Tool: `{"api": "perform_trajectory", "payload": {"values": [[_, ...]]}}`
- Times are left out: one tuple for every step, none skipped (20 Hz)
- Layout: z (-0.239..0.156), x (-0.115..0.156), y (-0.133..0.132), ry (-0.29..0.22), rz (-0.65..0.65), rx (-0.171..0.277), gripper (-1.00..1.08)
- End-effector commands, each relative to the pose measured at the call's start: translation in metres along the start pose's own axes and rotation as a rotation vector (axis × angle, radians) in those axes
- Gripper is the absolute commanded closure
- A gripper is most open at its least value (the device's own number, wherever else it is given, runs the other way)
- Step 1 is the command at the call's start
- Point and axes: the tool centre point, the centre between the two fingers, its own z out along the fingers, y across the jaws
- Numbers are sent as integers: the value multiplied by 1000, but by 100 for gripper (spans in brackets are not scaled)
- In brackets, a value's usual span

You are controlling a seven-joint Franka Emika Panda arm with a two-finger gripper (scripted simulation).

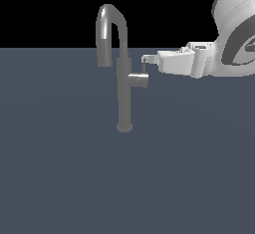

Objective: Turn on the faucet by rotating a designated handle.

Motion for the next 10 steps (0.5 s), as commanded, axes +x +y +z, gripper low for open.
{"api": "perform_trajectory", "payload": {"values": [[0,0,12,-4,5,-5,108],[0,0,15,-4,5,-6,108],[0,-1,18,-4,5,-6,108],[0,-1,22,-4,5,-6,108],[0,-1,25,-4,4,-6,108],[0,-1,29,-4,4,-6,108],[0,-1,29,-4,4,-6,108],[0,-3,21,-1,-6,-1,108],[0,-1,25,-1,-5,-2,108],[0,1,29,-2,-4,-2,108]]}}
